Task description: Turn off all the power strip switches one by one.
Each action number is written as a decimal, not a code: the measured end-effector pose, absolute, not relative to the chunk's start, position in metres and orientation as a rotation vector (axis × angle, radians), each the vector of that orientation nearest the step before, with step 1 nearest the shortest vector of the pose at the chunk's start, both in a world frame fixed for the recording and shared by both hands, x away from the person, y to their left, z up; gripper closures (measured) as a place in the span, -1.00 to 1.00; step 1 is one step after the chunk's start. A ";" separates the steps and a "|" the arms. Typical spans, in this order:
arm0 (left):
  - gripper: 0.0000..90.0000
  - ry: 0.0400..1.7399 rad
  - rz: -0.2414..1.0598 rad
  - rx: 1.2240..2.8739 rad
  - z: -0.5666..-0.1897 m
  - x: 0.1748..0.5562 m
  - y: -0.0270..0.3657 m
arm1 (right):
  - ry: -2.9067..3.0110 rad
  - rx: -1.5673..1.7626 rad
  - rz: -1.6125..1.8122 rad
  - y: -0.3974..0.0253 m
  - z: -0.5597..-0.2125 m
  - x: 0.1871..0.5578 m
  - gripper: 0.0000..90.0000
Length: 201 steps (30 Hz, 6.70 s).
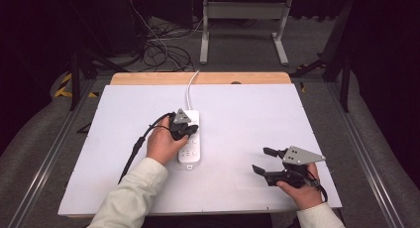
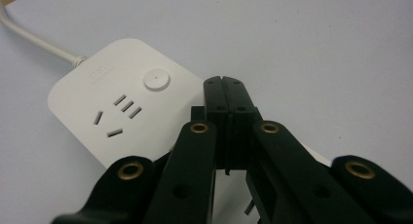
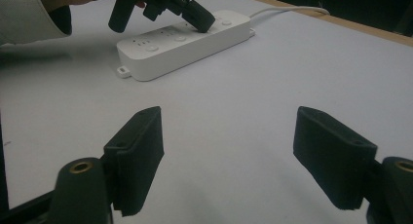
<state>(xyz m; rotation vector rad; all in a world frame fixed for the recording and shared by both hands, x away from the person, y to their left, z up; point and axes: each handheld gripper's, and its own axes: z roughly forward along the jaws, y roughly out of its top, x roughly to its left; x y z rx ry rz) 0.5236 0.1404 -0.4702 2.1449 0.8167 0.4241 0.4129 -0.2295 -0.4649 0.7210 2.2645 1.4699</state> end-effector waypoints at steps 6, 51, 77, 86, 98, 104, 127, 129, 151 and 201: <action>1.00 0.818 0.432 2.155 -0.470 0.523 0.138 | 2.266 0.721 1.469 -0.229 -0.465 0.413 -0.39; 1.00 0.697 0.327 2.094 -0.453 0.480 0.151 | 2.267 0.720 1.474 -0.230 -0.465 0.413 -0.39; 1.00 0.711 0.386 2.209 -0.467 0.490 0.143 | 2.268 0.713 1.472 -0.229 -0.465 0.411 -0.39; 1.00 0.732 0.408 2.195 -0.469 0.492 0.145 | 2.271 0.709 1.471 -0.229 -0.465 0.411 -0.39; 1.00 0.716 0.379 2.179 -0.470 0.491 0.145 | 2.273 0.707 1.471 -0.229 -0.465 0.411 -0.39; 1.00 0.721 0.383 2.185 -0.469 0.491 0.142 | 2.273 0.707 1.473 -0.229 -0.465 0.411 -0.39; 1.00 0.713 0.395 2.181 -0.471 0.489 0.145 | 2.281 0.707 1.470 -0.228 -0.466 0.411 -0.40; 1.00 0.710 0.400 2.184 -0.471 0.489 0.144 | 2.281 0.706 1.470 -0.228 -0.466 0.411 -0.40; 1.00 0.652 0.404 2.113 -0.438 0.470 0.150 | 2.278 0.702 1.473 -0.229 -0.466 0.410 -0.40; 1.00 0.589 0.286 2.178 -0.472 0.459 0.154 | 2.287 0.699 1.472 -0.227 -0.467 0.410 -0.40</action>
